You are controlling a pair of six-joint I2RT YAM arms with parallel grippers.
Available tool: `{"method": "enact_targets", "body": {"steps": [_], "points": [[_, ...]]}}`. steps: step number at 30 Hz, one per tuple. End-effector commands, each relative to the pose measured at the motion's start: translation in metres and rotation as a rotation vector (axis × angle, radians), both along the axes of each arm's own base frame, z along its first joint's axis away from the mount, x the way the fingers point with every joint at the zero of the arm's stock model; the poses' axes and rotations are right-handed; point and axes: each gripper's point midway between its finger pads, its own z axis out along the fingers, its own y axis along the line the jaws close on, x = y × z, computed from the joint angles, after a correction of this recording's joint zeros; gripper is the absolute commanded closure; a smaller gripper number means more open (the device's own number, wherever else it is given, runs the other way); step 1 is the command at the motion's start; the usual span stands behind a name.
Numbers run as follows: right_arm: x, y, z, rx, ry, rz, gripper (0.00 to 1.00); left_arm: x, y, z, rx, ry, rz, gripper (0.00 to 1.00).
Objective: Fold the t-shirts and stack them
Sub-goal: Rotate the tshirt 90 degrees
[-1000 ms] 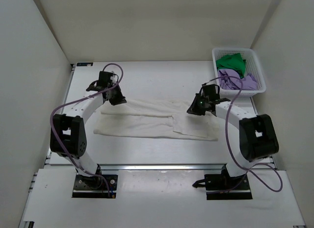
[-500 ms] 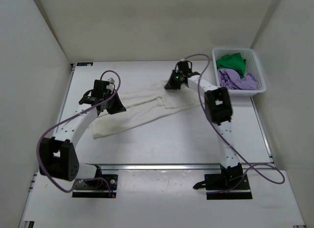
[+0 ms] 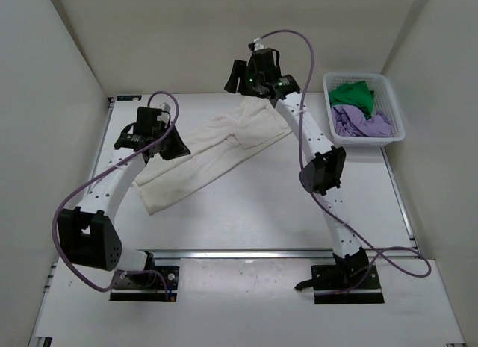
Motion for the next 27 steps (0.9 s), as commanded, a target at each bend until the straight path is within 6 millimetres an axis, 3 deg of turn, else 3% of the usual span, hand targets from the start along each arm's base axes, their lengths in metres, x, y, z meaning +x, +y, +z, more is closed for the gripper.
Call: {"method": "enact_targets", "body": {"steps": [1,3,4,5,6,7,8,10,11,13,14,15,16,17,21,23,27], "points": [[-0.051,-0.027,0.107,-0.082,-0.143,-0.03,0.42,0.005,-0.014,0.023,-0.039,-0.051,-0.05,0.83],[-0.083,-0.03,0.105,-0.162,-0.088,-0.064,0.47,0.003,-0.024,0.022,-0.054,-0.043,-0.077,0.83],[-0.107,-0.025,0.092,-0.218,-0.023,-0.043,0.55,0.0,-0.027,0.019,-0.068,-0.027,-0.086,0.82],[-0.133,-0.026,0.084,-0.289,0.029,-0.066,0.68,-0.002,-0.036,0.017,-0.083,-0.028,-0.112,0.82],[-0.146,-0.035,0.084,-0.339,0.047,-0.108,0.82,-0.006,-0.043,0.016,-0.093,-0.022,-0.129,0.82],[-0.175,-0.031,0.083,-0.397,0.064,-0.081,0.92,-0.007,-0.047,0.014,-0.105,-0.016,-0.14,0.81],[-0.189,-0.03,0.086,-0.439,0.048,-0.06,1.0,-0.008,-0.051,0.011,-0.111,-0.012,-0.15,0.81],[-0.257,-0.019,0.098,-0.456,0.019,-0.032,1.0,-0.008,-0.056,0.012,-0.139,-0.009,-0.158,0.86],[-0.264,-0.023,0.099,-0.448,0.018,-0.071,1.0,-0.008,-0.058,0.015,-0.153,-0.009,-0.16,0.88],[-0.293,-0.051,0.074,-0.482,0.04,-0.092,1.0,-0.008,-0.06,0.021,-0.126,-0.017,-0.166,0.93],[-0.285,-0.037,0.078,-0.384,-0.023,-0.085,1.0,-0.012,-0.064,0.021,-0.121,-0.013,-0.174,0.96],[-0.306,-0.048,0.033,-0.38,0.044,-0.007,1.0,-0.017,-0.063,0.017,-0.114,0.001,-0.157,0.98],[-0.307,-0.049,0.009,-0.261,0.052,-0.021,1.0,-0.019,-0.063,0.026,-0.141,-0.03,-0.154,1.0],[-0.31,-0.048,-0.011,-0.129,0.079,-0.041,1.0,-0.021,-0.06,0.016,-0.168,-0.013,-0.134,1.0],[-0.31,-0.046,-0.042,0.072,0.056,-0.059,1.0,-0.028,-0.031,0.014,-0.164,0.01,-0.024,1.0],[-0.319,-0.035,-0.075,0.052,0.083,-0.02,0.98,-0.021,-0.03,0.031,-0.203,-0.035,-0.004,1.0],[-0.316,0.001,-0.095,0.185,0.149,0.07,0.84,0.004,-0.029,0.103,-0.341,-0.211,0.047,0.86]]}}
